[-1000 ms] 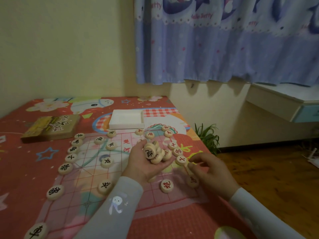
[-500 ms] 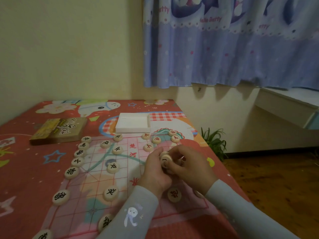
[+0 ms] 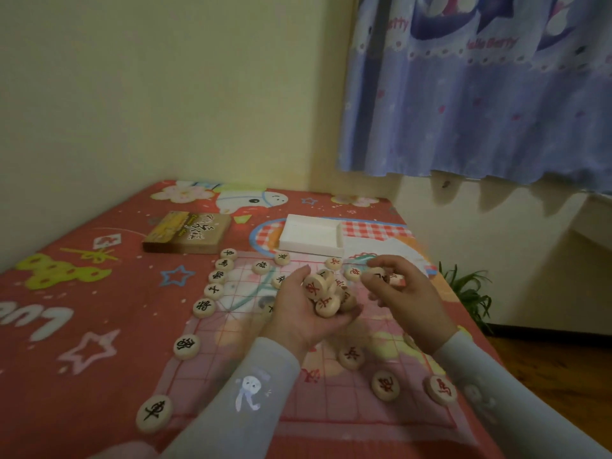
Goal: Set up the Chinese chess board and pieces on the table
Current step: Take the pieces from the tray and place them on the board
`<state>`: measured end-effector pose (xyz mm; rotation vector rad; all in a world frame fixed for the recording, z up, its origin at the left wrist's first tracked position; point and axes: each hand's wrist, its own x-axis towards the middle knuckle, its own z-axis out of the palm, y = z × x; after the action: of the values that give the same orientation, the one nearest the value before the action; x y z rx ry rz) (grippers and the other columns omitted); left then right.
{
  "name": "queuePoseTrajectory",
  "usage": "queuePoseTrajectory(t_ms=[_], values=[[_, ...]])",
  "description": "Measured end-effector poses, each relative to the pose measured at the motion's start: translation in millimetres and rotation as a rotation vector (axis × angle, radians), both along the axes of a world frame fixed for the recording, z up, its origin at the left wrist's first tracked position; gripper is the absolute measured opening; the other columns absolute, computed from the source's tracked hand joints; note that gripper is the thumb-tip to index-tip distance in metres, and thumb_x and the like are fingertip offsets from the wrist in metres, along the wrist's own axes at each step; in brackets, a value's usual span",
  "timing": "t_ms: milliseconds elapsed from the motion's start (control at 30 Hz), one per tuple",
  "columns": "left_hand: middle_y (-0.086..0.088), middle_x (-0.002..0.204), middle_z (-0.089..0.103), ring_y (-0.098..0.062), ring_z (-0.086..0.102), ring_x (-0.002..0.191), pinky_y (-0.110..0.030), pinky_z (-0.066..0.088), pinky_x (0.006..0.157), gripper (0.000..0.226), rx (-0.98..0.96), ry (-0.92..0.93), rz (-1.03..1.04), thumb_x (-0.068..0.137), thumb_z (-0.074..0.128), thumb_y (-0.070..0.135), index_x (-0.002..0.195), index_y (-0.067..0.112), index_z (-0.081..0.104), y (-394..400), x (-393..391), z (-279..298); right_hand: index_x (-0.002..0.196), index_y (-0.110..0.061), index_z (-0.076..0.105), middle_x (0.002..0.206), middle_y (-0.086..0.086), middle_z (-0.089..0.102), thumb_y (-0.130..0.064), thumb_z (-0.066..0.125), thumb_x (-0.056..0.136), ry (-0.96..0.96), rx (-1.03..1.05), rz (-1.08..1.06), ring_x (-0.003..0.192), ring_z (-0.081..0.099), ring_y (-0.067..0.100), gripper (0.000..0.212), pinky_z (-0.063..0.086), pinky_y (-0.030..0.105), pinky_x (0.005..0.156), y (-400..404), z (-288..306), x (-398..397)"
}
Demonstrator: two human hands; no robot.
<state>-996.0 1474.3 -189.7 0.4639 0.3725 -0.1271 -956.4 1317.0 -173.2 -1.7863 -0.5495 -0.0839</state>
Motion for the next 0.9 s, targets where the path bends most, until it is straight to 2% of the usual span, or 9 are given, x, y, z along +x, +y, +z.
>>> queuePoseTrajectory(t_ms=[133, 233, 367, 467, 600, 667, 767, 867, 900], values=[[-0.021, 0.098, 0.064, -0.038, 0.057, 0.100, -0.059, 0.045, 0.091, 0.038, 0.028, -0.035, 0.126, 0.095, 0.047, 0.038, 0.105, 0.003, 0.060, 43.6, -16.7, 3.4, 0.088, -0.041, 0.064, 0.104, -0.003, 0.059, -0.047, 0.068, 0.071, -0.176, -0.294, 0.019, 0.098, 0.057, 0.013, 0.018, 0.054, 0.040, 0.080, 30.3, -12.8, 6.4], [-0.023, 0.118, 0.058, -0.042, 0.052, 0.111, -0.063, 0.042, 0.094, 0.043, 0.036, -0.035, 0.225, 0.095, 0.047, 0.039, 0.112, 0.002, 0.059, 79.0, -30.3, 2.8, 0.099, -0.041, 0.065, 0.105, -0.007, 0.053, -0.036, 0.069, 0.080, -0.241, -0.430, 0.164, 0.097, 0.054, 0.003, 0.020, 0.051, 0.028, 0.087, 55.0, -17.7, -5.7], [-0.017, 0.103, 0.062, -0.036, 0.056, 0.107, -0.060, 0.039, 0.098, 0.031, 0.067, -0.060, 0.319, 0.094, 0.045, 0.034, 0.099, 0.006, 0.060, 117.6, -55.5, 3.3, 0.114, -0.035, 0.060, 0.107, -0.012, 0.053, -0.033, 0.067, 0.085, -0.331, -0.558, 0.387, 0.086, 0.056, 0.000, 0.030, 0.048, 0.013, 0.079, 85.8, -22.1, -30.9], [-0.017, 0.085, 0.065, -0.033, 0.058, 0.096, -0.060, 0.037, 0.100, 0.040, 0.054, -0.058, 0.386, 0.096, 0.043, 0.036, 0.078, 0.004, 0.058, 136.3, -72.9, 0.8, 0.110, -0.030, 0.059, 0.106, -0.011, 0.058, -0.035, 0.067, 0.083, -0.414, -0.631, 0.510, 0.086, 0.057, 0.004, 0.029, 0.050, 0.023, 0.080, 103.0, -25.6, -46.8], [-0.010, 0.082, 0.056, -0.026, 0.055, 0.099, -0.057, 0.046, 0.084, 0.032, 0.041, -0.051, 0.436, 0.095, 0.041, 0.039, 0.079, 0.013, 0.049, 148.9, -85.6, -3.5, 0.101, -0.023, 0.061, 0.097, -0.006, 0.063, -0.035, 0.067, 0.081, -0.535, -0.725, 0.617, 0.088, 0.055, 0.010, 0.024, 0.043, 0.024, 0.076, 117.4, -31.9, -60.4], [-0.007, 0.085, 0.046, -0.024, 0.048, 0.102, -0.057, 0.045, 0.089, 0.028, 0.047, -0.038, 0.436, 0.093, 0.043, 0.038, 0.077, 0.015, 0.047, 152.8, -90.0, -5.8, 0.097, -0.022, 0.062, 0.094, -0.003, 0.063, -0.036, 0.066, 0.081, -0.558, -0.749, 0.639, 0.087, 0.056, 0.013, 0.022, 0.043, 0.026, 0.076, 123.4, -35.6, -65.9], [-0.013, 0.091, 0.054, -0.032, 0.054, 0.110, -0.058, 0.039, 0.100, 0.032, 0.048, -0.022, 0.448, 0.095, 0.044, 0.038, 0.079, 0.010, 0.050, 150.3, -93.8, -4.4, 0.094, -0.022, 0.061, 0.092, -0.002, 0.062, -0.039, 0.067, 0.081, -0.571, -0.776, 0.669, 0.085, 0.056, 0.015, 0.022, 0.045, 0.029, 0.075, 128.7, -43.5, -67.5], [-0.015, 0.065, 0.061, -0.033, 0.057, 0.091, -0.060, 0.036, 0.103, 0.039, 0.080, -0.007, 0.452, 0.097, 0.041, 0.038, 0.073, 0.008, 0.050, 143.1, -97.0, -0.3, 0.098, -0.023, 0.061, 0.093, -0.003, 0.062, -0.047, 0.065, 0.081, -0.594, -0.845, 0.693, 0.086, 0.055, 0.013, 0.029, 0.045, 0.029, 0.076, 131.4, -49.8, -67.7], [-0.016, 0.067, 0.061, -0.033, 0.057, 0.091, -0.060, 0.036, 0.102, 0.038, 0.092, 0.001, 0.450, 0.097, 0.042, 0.036, 0.073, 0.007, 0.050, 141.4, -96.7, -0.4, 0.100, -0.023, 0.061, 0.094, -0.004, 0.062, -0.049, 0.065, 0.081, -0.587, -0.847, 0.697, 0.088, 0.055, 0.013, 0.031, 0.045, 0.028, 0.077, 131.4, -51.1, -67.4]])
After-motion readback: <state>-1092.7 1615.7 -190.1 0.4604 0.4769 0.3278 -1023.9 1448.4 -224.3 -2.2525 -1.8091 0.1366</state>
